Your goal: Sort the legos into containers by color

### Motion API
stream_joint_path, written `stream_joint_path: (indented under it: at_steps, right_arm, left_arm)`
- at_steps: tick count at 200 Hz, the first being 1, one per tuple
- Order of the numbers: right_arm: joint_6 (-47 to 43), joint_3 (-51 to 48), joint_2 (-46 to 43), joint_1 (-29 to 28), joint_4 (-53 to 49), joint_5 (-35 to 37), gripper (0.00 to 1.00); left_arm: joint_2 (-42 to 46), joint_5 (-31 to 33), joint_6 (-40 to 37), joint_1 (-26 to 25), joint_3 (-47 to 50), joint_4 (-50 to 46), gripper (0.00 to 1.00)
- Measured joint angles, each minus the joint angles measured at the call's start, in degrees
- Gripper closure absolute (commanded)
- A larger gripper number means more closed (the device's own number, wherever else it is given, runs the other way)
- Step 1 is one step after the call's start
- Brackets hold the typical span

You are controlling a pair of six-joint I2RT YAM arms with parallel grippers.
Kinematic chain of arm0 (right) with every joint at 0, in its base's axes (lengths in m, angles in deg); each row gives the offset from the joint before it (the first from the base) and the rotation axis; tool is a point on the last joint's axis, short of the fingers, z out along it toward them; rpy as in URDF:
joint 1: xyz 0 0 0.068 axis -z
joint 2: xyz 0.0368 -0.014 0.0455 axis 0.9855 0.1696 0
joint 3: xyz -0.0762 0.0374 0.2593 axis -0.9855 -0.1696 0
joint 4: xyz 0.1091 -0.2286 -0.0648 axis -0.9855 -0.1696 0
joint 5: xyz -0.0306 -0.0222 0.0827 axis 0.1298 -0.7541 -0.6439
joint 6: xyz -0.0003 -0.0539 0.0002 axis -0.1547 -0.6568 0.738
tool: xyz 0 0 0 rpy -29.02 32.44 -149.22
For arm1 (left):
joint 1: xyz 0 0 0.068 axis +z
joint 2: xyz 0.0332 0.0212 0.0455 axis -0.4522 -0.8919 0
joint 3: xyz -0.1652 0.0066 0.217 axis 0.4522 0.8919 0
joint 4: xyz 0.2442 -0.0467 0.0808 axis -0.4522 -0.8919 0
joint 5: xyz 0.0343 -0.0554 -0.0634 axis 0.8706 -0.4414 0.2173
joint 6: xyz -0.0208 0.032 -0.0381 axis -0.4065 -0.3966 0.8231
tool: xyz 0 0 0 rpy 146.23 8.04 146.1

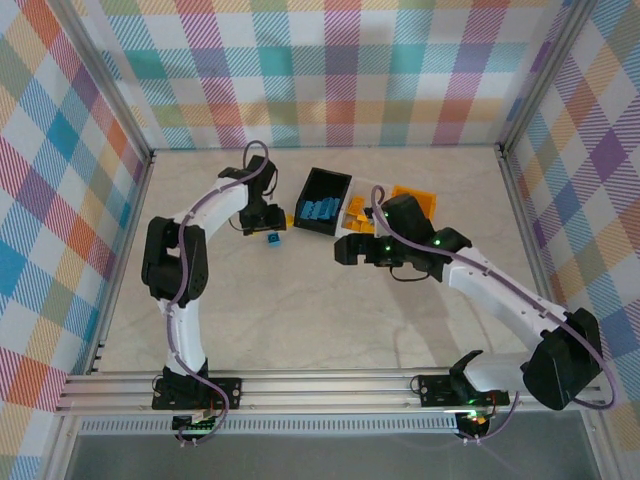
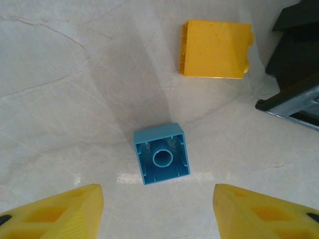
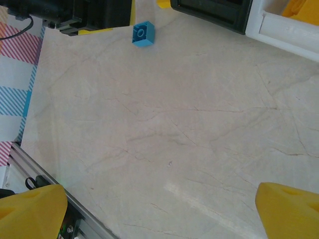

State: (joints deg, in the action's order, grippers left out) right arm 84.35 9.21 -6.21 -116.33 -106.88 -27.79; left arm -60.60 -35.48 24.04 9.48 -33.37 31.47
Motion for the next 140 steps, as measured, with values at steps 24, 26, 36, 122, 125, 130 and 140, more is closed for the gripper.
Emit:
stream_joint_path:
  at_steps: [24,26,36,122,125,130,140]
  right_arm:
    - [-0.04,0.00,-0.17,0.00,-0.02,0.07,0.03]
    - [-0.04,0.00,-0.17,0.00,0.00,0.07,0.03]
    - [-0.04,0.00,-0.17,0.00,0.00,0.07,0.03]
    - [0.02,0.00,-0.02,0.00,0.00,0.11,0.03]
    - [0.02,0.00,0.00,0.00,0.00,0.13,0.03]
    - [0.04,0.00,0.04,0.00,0.00,0.17,0.03]
    - [0.04,0.00,0.13,0.00,0.00,0.28,0.03]
  left_arm:
    - [-2.29,-0.22,0.07,0.00,0.00,0.04,0.38]
    - [-2.43,-0.22,0.07,0.00,0.00,0.04,0.38]
    - [-3.34,-0.22,0.07,0.00,0.00,0.04,0.38]
    - [-7.45,-0.63,0.15,0.11,-1.22,0.07,0.63]
    - [-7.45,-0.63,-0.17,0.11,-1.25,0.02,0.63]
    - [-7.48,-0.63,-0.09,0.11,-1.29,-0.02,0.64]
    - [-7.48,-0.63,-0.20,0.11,-1.46,0.00,0.65]
